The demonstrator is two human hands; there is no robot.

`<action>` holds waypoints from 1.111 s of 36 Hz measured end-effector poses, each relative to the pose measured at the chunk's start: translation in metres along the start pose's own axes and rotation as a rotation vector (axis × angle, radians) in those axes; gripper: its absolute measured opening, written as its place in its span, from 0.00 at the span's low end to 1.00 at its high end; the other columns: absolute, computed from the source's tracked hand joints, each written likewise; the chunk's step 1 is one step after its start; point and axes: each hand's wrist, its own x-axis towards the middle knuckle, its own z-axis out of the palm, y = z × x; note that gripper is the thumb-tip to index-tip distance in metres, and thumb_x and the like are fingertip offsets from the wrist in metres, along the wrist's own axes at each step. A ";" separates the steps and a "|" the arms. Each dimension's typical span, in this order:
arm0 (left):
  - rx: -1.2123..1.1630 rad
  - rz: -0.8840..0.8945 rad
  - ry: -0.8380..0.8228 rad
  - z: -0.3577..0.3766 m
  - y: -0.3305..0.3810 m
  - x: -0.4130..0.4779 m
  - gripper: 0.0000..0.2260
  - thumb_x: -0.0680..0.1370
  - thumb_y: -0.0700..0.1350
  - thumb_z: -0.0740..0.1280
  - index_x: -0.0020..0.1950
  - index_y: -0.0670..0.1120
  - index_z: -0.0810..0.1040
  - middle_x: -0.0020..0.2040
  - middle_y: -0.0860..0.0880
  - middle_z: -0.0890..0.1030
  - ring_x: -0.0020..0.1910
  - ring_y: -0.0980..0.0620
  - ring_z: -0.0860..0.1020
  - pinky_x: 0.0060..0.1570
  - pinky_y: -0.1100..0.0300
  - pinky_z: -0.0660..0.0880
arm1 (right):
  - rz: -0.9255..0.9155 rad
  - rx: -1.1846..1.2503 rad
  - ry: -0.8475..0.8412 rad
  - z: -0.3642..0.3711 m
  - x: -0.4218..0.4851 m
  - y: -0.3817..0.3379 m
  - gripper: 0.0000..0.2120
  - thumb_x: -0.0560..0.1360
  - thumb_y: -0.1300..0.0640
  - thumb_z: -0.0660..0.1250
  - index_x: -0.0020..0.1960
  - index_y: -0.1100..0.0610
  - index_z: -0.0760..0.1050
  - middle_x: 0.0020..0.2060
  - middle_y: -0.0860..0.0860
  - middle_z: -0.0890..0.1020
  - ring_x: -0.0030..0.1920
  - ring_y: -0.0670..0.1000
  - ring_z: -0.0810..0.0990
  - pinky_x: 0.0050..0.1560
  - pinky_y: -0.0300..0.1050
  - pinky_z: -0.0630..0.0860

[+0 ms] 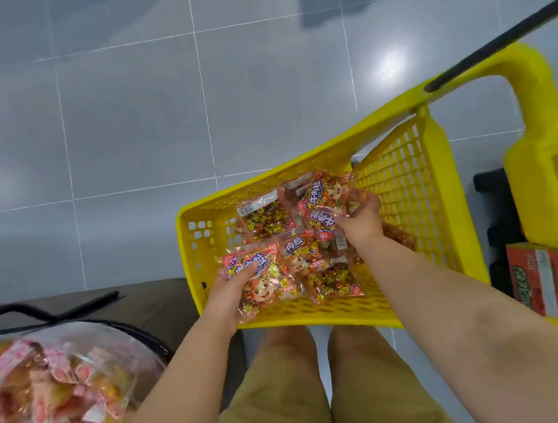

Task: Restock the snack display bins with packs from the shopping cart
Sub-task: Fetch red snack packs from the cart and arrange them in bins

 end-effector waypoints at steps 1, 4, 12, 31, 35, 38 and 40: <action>-0.012 0.012 0.002 0.000 -0.004 -0.002 0.16 0.71 0.47 0.75 0.56 0.54 0.75 0.49 0.47 0.85 0.46 0.44 0.83 0.41 0.50 0.80 | 0.011 0.035 0.006 0.000 0.001 -0.001 0.38 0.69 0.65 0.73 0.73 0.56 0.57 0.62 0.55 0.74 0.61 0.57 0.75 0.62 0.53 0.73; -0.026 0.060 0.023 -0.002 -0.018 -0.014 0.19 0.72 0.48 0.75 0.60 0.53 0.75 0.51 0.47 0.84 0.48 0.44 0.83 0.45 0.45 0.80 | 0.009 0.016 0.001 -0.002 -0.002 -0.006 0.27 0.70 0.65 0.71 0.65 0.54 0.68 0.59 0.55 0.77 0.57 0.59 0.78 0.58 0.56 0.76; -0.404 0.129 0.114 -0.012 -0.055 -0.080 0.19 0.74 0.48 0.72 0.64 0.47 0.76 0.52 0.42 0.84 0.43 0.44 0.85 0.39 0.44 0.82 | 0.115 0.120 -0.240 -0.038 -0.067 -0.007 0.15 0.73 0.70 0.62 0.60 0.63 0.72 0.37 0.59 0.79 0.26 0.47 0.69 0.23 0.38 0.64; -0.939 0.209 0.562 -0.124 -0.206 -0.225 0.23 0.69 0.51 0.77 0.60 0.46 0.74 0.49 0.45 0.84 0.40 0.47 0.82 0.24 0.60 0.75 | 0.001 0.051 -1.022 0.036 -0.269 0.018 0.09 0.81 0.64 0.56 0.46 0.58 0.73 0.30 0.53 0.82 0.31 0.48 0.80 0.43 0.43 0.76; -1.014 0.274 0.638 -0.166 -0.255 -0.247 0.24 0.67 0.51 0.78 0.58 0.49 0.72 0.56 0.45 0.82 0.51 0.44 0.82 0.50 0.44 0.79 | 0.077 -0.033 -1.110 0.070 -0.328 0.042 0.11 0.82 0.57 0.55 0.51 0.60 0.75 0.38 0.55 0.85 0.37 0.53 0.84 0.41 0.50 0.81; -1.022 0.312 0.695 -0.202 -0.294 -0.268 0.39 0.62 0.56 0.79 0.69 0.47 0.68 0.65 0.46 0.76 0.60 0.46 0.77 0.61 0.44 0.74 | 0.103 -0.081 -1.140 0.095 -0.376 0.068 0.12 0.82 0.56 0.54 0.52 0.60 0.74 0.38 0.55 0.85 0.36 0.53 0.83 0.29 0.47 0.80; -1.044 0.335 0.716 -0.226 -0.318 -0.282 0.42 0.59 0.58 0.78 0.69 0.48 0.70 0.64 0.46 0.77 0.60 0.44 0.78 0.60 0.41 0.74 | 0.117 -0.083 -1.162 0.111 -0.407 0.088 0.12 0.82 0.55 0.54 0.56 0.60 0.73 0.43 0.56 0.83 0.40 0.55 0.82 0.27 0.47 0.80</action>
